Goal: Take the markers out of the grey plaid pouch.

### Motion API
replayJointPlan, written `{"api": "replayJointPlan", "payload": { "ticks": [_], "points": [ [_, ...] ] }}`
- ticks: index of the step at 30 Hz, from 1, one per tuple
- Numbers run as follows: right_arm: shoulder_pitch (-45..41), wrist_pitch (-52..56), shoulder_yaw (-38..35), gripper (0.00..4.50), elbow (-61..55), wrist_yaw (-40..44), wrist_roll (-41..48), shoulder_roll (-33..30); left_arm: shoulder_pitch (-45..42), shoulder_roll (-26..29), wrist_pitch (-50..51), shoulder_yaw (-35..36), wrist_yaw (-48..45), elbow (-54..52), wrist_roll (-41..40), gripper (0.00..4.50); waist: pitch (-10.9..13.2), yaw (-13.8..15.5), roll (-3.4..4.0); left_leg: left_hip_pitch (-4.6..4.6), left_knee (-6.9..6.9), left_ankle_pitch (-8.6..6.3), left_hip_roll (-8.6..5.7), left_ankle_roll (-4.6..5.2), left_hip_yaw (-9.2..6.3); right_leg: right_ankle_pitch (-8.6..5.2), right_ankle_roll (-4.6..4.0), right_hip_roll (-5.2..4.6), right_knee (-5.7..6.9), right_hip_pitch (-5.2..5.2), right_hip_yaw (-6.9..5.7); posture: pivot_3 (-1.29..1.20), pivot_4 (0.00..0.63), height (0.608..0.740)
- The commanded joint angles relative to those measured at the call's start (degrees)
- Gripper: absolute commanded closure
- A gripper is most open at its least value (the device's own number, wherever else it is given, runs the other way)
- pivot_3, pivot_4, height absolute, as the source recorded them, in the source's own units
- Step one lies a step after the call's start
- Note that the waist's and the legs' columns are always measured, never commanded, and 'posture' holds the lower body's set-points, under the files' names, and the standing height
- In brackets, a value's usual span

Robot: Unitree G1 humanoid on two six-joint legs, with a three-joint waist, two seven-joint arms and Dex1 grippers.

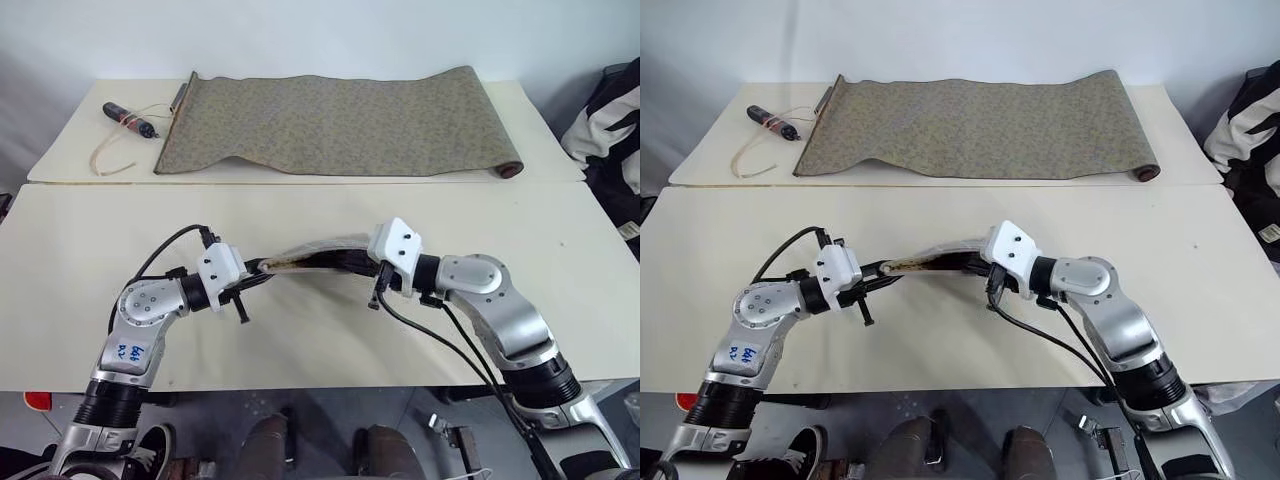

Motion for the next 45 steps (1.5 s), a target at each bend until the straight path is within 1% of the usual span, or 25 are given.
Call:
{"api": "replayJointPlan", "payload": {
  "ticks": [1,3,4,7,8,11,15,16,18,21,25,29,32,35,40,43,45],
  "points": [
    [-1.0,-2.8,1.0,4.47,-0.4,0.2,-2.4,-0.1,-0.9,-0.5,-0.2,-0.2,0.7,-3.0,0.4,4.50,0.0,0.0,0.00,0.00,0.00,0.00,0.00,0.00,0.00,0.00,0.00,0.00,0.00,0.00,0.00,0.00,0.150,0.740],
    [-2.6,-9.6,6.4,4.47,1.5,0.5,-12.9,-4.4,-1.0,-1.0,0.2,-0.7,0.8,-3.6,0.5,4.50,0.0,0.0,0.00,0.00,0.04,0.00,0.00,0.00,0.01,0.00,0.00,0.00,0.00,0.00,0.01,0.00,0.150,0.740],
    [-3.1,-10.1,7.1,4.47,1.3,1.1,-13.5,-4.4,-1.2,-1.3,0.5,-0.8,0.9,-3.8,0.4,4.50,0.0,0.0,0.00,0.00,0.04,0.00,-0.01,0.00,0.02,0.00,0.00,-0.01,0.01,-0.01,0.03,0.00,0.150,0.740],
    [-5.1,-10.8,7.9,3.92,3.1,-2.4,-17.4,-2.6,-1.6,-1.9,1.2,-1.1,1.2,-4.0,0.4,4.50,0.0,0.0,-0.02,0.00,0.08,0.00,0.01,0.00,0.03,0.00,0.00,0.00,0.01,-0.01,0.04,0.00,0.150,0.740],
    [-5.5,-11.6,8.7,3.61,3.8,-3.2,-19.9,-2.6,-1.6,-2.1,1.5,-1.3,1.2,-4.2,0.3,4.50,0.0,0.0,-0.02,0.00,0.08,0.00,0.01,0.00,0.03,0.00,0.00,0.00,0.03,-0.01,0.04,0.00,0.150,0.740],
    [-5.7,-11.8,9.3,2.62,4.5,-3.9,-22.6,-1.8,-1.6,-2.6,2.4,-1.8,1.1,-5.0,0.2,4.50,0.0,0.0,-0.02,0.00,0.10,0.00,0.01,0.00,0.03,0.00,0.00,0.01,0.09,-0.02,0.04,0.00,0.150,0.740],
    [-5.5,-10.3,8.6,1.29,4.3,-4.1,-23.2,-0.1,-1.3,-2.9,3.4,-1.7,1.0,-5.6,-0.4,4.50,0.0,0.0,-0.01,0.00,0.10,0.00,0.01,0.00,0.03,0.00,0.00,0.01,0.12,-0.01,0.04,0.00,0.150,0.740],
    [-5.5,-10.0,8.5,1.06,4.2,-3.9,-23.3,0.1,-1.2,-3.0,3.6,-1.6,1.0,-5.7,-0.6,4.50,0.0,0.0,-0.01,0.00,0.11,0.00,0.01,0.00,0.03,0.00,0.00,0.01,0.12,0.00,0.04,0.00,0.150,0.740],
    [-5.8,-10.2,8.6,0.75,4.3,-3.6,-23.9,0.0,-1.2,-3.3,4.1,-1.2,1.0,-5.5,-1.1,4.50,0.0,0.0,-0.02,0.00,0.13,0.00,0.01,0.00,0.03,0.00,0.00,0.01,0.24,0.00,0.04,0.00,0.150,0.740],
    [-6.0,-10.4,8.2,0.01,4.3,-3.6,-24.2,0.2,-1.4,-3.5,4.5,-0.8,0.7,-5.0,-1.6,4.50,0.0,0.0,-0.01,0.00,0.17,0.00,0.01,0.00,0.02,0.00,0.00,0.01,0.26,0.00,0.05,0.00,0.150,0.740],
    [-6.4,-10.2,7.7,0.01,4.2,-3.5,-24.4,0.1,-2.1,-4.6,8.4,1.0,0.8,-4.7,-5.7,4.50,0.0,0.0,-0.01,0.00,0.17,0.00,0.01,0.00,0.02,0.00,0.00,0.01,0.27,-0.01,0.05,0.00,0.150,0.740],
    [-6.2,-7.9,6.6,0.01,2.9,-2.6,-21.8,1.3,-2.2,-4.8,9.5,1.5,0.1,-4.3,-6.8,4.50,0.0,0.0,-0.01,0.00,0.18,0.00,0.01,0.00,0.01,0.00,0.00,0.01,0.26,0.00,0.05,0.00,0.150,0.740],
    [-6.7,-7.2,6.3,0.65,1.9,-2.4,-21.4,1.7,-2.0,-5.1,11.5,2.4,-0.9,-3.3,-9.0,4.50,0.0,0.0,-0.02,0.00,0.18,0.00,0.01,0.00,0.01,0.00,0.00,0.02,0.30,0.00,0.05,0.00,0.150,0.740],
    [-7.1,-7.4,6.8,1.58,1.5,-2.1,-22.4,1.2,-1.8,-5.2,13.7,3.3,-1.1,-3.3,-10.7,4.50,0.0,0.0,-0.02,0.00,0.19,0.00,0.01,0.00,0.01,0.00,0.00,0.01,0.29,0.00,0.05,0.00,0.150,0.740],
    [-8.1,-6.9,8.4,1.58,1.8,-1.6,-24.9,0.9,-1.3,-5.0,15.8,2.9,-2.0,-4.2,-11.3,4.50,0.0,0.0,-0.01,0.00,0.19,0.00,0.01,0.00,0.01,0.00,0.00,0.01,0.29,-0.01,0.06,0.00,0.150,0.740],
    [-9.5,-4.6,9.0,1.58,4.0,-1.6,-25.3,2.8,-1.2,-6.0,20.1,3.4,-2.1,-5.8,-14.8,4.50,0.0,-0.1,-0.01,0.00,0.20,0.00,0.01,0.00,0.01,0.00,0.00,0.02,0.30,-0.01,0.07,0.00,0.150,0.740],
    [-10.5,-5.3,9.9,1.58,6.5,-1.9,-26.3,3.2,-1.2,-6.3,22.0,2.9,-2.1,-7.0,-15.9,4.50,0.0,-0.1,-0.02,0.00,0.20,0.00,0.02,0.00,0.00,0.00,-0.01,0.03,0.31,-0.01,0.07,0.00,0.150,0.740]
  ]
}}
